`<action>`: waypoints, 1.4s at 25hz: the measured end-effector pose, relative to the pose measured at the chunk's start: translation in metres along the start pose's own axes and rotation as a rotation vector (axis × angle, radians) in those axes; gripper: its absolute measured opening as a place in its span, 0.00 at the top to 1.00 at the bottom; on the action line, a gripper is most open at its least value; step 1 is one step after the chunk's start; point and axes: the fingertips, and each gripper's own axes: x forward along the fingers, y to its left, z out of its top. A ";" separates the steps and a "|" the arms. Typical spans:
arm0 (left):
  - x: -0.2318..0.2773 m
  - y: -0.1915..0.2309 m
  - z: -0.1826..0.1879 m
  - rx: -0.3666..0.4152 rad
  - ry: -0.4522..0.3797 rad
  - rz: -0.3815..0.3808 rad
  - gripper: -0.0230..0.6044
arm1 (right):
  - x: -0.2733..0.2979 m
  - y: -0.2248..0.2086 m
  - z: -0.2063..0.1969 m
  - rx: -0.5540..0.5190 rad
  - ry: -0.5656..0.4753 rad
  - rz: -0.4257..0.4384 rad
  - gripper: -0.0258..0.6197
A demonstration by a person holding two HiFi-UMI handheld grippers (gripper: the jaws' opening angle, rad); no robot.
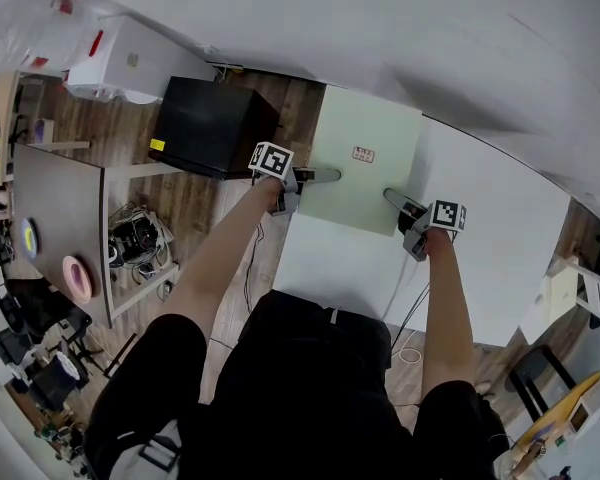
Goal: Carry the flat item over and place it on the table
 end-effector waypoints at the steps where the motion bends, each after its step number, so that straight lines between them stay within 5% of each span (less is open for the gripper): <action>1: -0.001 0.001 0.000 0.004 0.001 0.006 0.44 | 0.001 0.000 -0.001 0.000 0.000 0.000 0.45; 19: -0.041 0.013 -0.004 0.059 -0.022 0.127 0.42 | 0.001 -0.001 -0.010 -0.030 -0.035 -0.034 0.46; 26: -0.049 0.016 -0.006 0.140 -0.014 0.177 0.42 | 0.002 0.001 -0.014 -0.039 -0.056 -0.054 0.45; 35: -0.055 0.023 -0.006 0.125 -0.039 0.238 0.47 | 0.007 -0.001 -0.016 -0.183 -0.027 -0.234 0.45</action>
